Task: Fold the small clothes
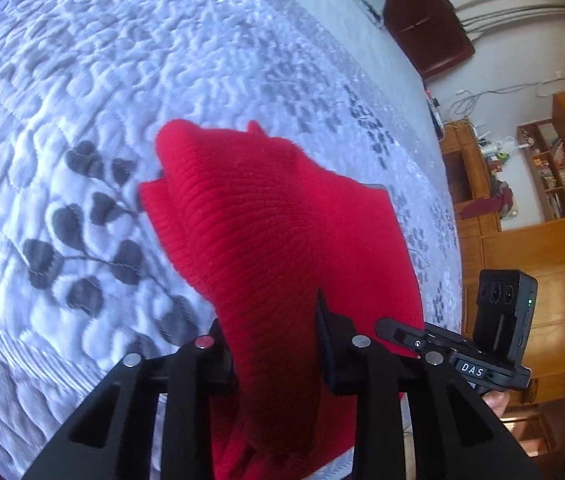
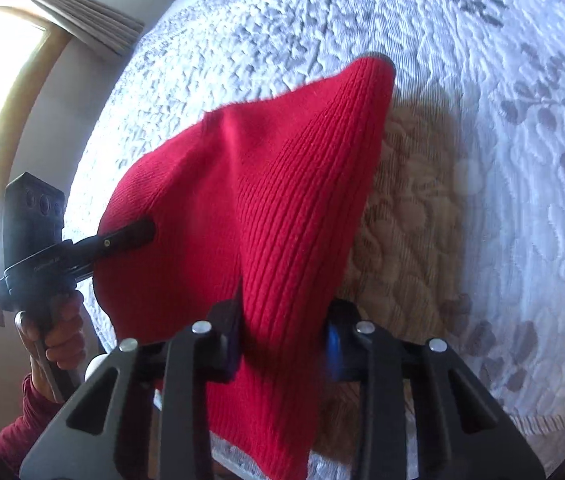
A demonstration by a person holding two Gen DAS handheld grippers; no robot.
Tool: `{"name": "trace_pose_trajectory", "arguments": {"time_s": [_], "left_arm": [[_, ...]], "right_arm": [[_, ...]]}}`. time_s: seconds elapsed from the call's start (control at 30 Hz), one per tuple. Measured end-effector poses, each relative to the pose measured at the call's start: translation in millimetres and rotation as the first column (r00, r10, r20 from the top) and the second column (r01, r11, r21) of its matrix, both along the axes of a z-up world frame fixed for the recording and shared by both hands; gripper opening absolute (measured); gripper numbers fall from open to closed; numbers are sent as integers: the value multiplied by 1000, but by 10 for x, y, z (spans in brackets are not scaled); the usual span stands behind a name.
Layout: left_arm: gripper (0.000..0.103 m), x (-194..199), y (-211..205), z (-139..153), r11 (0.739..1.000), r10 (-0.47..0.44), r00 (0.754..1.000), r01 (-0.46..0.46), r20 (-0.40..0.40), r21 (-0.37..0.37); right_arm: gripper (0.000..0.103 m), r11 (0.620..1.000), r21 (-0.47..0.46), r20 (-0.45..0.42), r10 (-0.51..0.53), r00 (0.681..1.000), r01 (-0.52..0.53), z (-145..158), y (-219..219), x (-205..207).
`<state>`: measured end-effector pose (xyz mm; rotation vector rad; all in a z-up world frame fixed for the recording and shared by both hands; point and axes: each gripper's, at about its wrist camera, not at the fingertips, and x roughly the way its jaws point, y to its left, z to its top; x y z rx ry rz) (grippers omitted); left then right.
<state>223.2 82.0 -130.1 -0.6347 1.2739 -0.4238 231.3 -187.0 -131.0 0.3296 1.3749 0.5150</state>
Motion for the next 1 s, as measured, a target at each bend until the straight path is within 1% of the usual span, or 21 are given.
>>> {"name": "trace_pose_trajectory", "arguments": {"time_s": [0.07, 0.13, 0.2, 0.33, 0.43, 0.5, 0.53, 0.57, 0.63, 0.67, 0.73, 0.77, 0.83, 0.87, 0.93, 1.0], "left_arm": [[29, -27, -168, 113, 1000, -20, 1000, 20, 18, 4], [29, -32, -348, 203, 999, -36, 999, 37, 28, -12], [29, -13, -614, 320, 998, -58, 997, 60, 57, -25], [29, 63, -1176, 518, 993, -92, 991, 99, 100, -62], [29, 159, -1633, 560, 990, -112, 987, 121, 111, -72], [29, 236, -1958, 502, 990, -132, 984, 137, 123, -36], [29, 279, -2122, 427, 989, -146, 982, 149, 117, -19], [29, 315, -2242, 355, 987, -158, 982, 159, 106, -5], [29, 395, -2493, 76, 983, -182, 982, 180, 50, 44], [29, 402, -2581, -55, 980, -190, 982, 188, 23, 72], [30, 390, -2685, -264, 970, -180, 984, 179, -7, 165], [32, 378, -2701, -329, 969, -182, 983, 181, -9, 170], [34, 347, -2666, -390, 975, -168, 986, 166, -1, 146], [34, 344, -2656, -392, 976, -168, 986, 166, 1, 141], [35, 327, -2644, -364, 974, -167, 986, 165, 3, 152], [38, 300, -2662, -289, 970, -163, 987, 159, 5, 185]], "right_arm": [[30, 1000, 2, 22, 5, 1000, -5, 129, -79, -43], [30, 1000, -7, 44, -1, 999, 1, 266, -207, -71], [30, 1000, -28, 75, -9, 997, 11, 422, -414, -101], [30, 997, -48, 111, -56, 992, 62, 675, -965, -101], [30, 991, -82, 128, -93, 987, 104, 756, -1459, -25], [30, 988, -90, 125, -110, 986, 122, 702, -1712, 39], [30, 986, -92, 118, -124, 985, 136, 649, -1846, 71], [30, 983, -98, 102, -148, 984, 158, 544, -1996, 115], [30, 976, -110, 63, -180, 982, 186, 315, -2210, 162], [30, 973, -120, 35, -192, 981, 195, 144, -2313, 184], [33, 967, -144, -5, -213, 977, 210, -140, -2434, 199], [35, 967, -128, -16, -224, 975, 220, -288, -2491, 184], [37, 968, -80, -13, -238, 971, 237, -374, -2565, 173], [40, 969, -63, -6, -240, 971, 239, -383, -2586, 160], [49, 969, -92, 17, -230, 973, 231, -362, -2575, 138], [49, 969, -111, 40, -219, 975, 222, -298, -2558, 90]]}}
